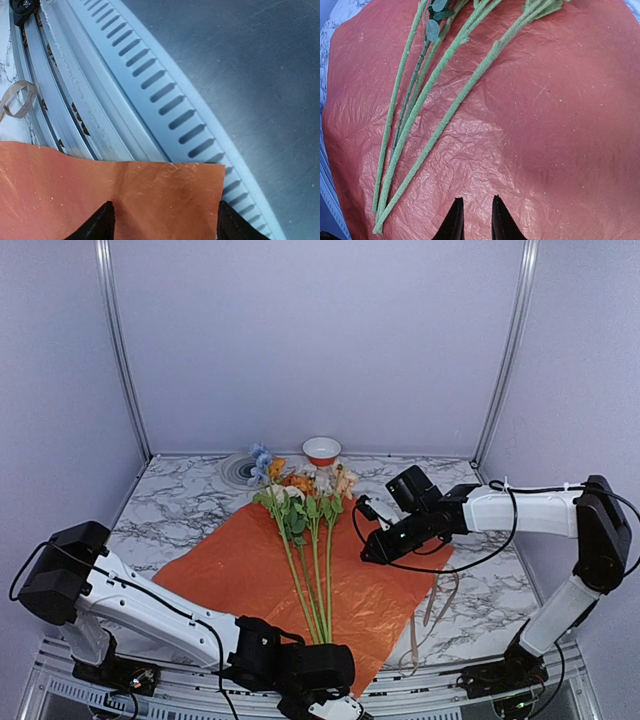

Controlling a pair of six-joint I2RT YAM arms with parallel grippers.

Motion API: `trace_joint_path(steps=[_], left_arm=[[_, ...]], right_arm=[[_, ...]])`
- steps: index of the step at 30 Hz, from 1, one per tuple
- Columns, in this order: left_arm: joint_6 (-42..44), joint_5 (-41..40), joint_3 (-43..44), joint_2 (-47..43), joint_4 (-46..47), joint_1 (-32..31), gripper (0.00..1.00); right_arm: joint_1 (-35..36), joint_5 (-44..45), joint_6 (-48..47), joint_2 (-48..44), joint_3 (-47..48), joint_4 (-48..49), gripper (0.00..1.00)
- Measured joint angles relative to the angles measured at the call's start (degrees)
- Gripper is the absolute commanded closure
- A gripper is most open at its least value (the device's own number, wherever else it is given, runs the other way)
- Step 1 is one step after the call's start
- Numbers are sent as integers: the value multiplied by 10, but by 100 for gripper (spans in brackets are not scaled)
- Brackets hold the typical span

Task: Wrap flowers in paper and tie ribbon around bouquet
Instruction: Pick up the bottom corner of the flattened wrapping paper from the center of the board.

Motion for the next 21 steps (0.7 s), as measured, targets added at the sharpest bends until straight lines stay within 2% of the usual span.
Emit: trace_joint_path(steps=[13, 21], left_arm=[[-26, -51, 5, 7, -6, -1, 100], [-49, -81, -18, -5, 4, 0, 100]], right_arm=[[0, 8, -8, 7, 0, -3, 81], [0, 4, -10, 9, 0, -3, 80]])
